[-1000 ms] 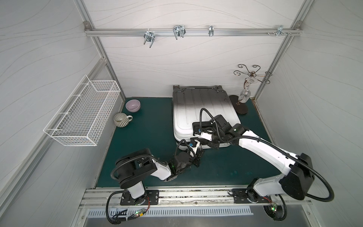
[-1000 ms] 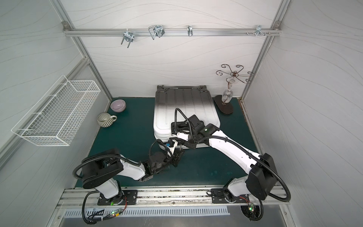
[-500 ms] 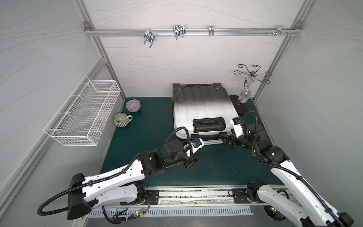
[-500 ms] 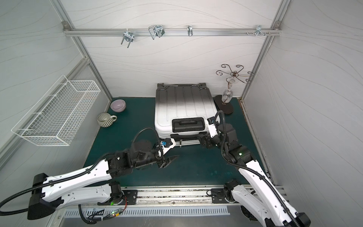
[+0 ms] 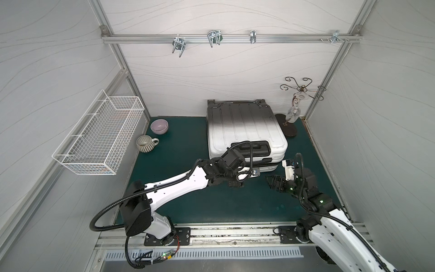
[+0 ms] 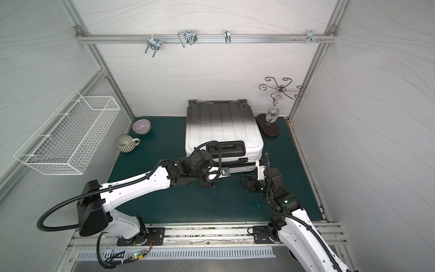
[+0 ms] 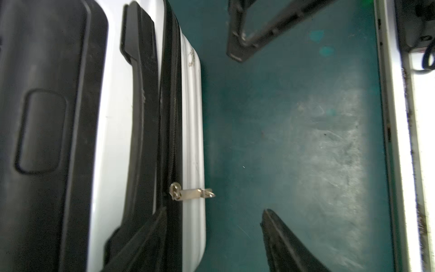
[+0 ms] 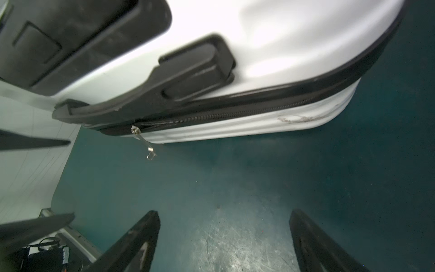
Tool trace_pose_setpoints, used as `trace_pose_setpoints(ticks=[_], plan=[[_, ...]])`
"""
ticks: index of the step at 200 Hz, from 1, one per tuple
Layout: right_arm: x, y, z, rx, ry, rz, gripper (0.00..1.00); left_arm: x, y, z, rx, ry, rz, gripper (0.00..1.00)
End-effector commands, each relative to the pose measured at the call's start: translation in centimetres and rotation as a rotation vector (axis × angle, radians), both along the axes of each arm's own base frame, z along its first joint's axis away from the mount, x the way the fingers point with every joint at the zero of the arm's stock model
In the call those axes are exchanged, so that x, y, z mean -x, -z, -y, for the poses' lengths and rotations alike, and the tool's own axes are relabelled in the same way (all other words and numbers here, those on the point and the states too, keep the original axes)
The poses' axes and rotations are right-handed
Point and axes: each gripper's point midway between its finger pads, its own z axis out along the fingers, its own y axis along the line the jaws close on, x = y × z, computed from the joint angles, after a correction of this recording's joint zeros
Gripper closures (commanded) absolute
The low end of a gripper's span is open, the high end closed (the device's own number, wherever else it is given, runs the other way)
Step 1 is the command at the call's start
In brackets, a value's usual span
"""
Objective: Close the suitcase zippers
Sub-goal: Pick up the suitcase from the center of the board.
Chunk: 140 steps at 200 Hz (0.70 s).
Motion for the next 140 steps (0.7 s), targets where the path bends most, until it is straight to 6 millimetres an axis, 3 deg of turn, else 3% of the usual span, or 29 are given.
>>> trace_pose_setpoints(ticks=[1,34,79,99,124,140], plan=[[0.0,-0.5,-0.8,-0.055,0.001,0.017,0.11,-2.1,-4.4,3.5,0.108,0.096,0.138,0.37],[0.4,0.4,-1.0,-0.07,-0.01,0.02,0.12,-4.0,-3.9,4.5,0.128,0.085,0.108,0.38],[0.1,0.6,-2.8,-0.109,-0.083,0.149,0.15,-4.8,1.4,3.6,0.008,0.075,0.01,0.49],[-0.1,0.3,-4.3,-0.128,-0.134,0.244,0.16,-5.3,2.3,3.3,-0.026,0.057,-0.014,0.67],[-0.3,0.0,-6.6,-0.132,-0.212,0.34,0.17,-5.8,2.0,3.6,-0.036,0.033,-0.039,0.99],[-0.5,-0.2,-7.8,-0.121,-0.234,0.428,0.17,-6.1,0.7,4.0,-0.001,-0.008,-0.062,1.0]])
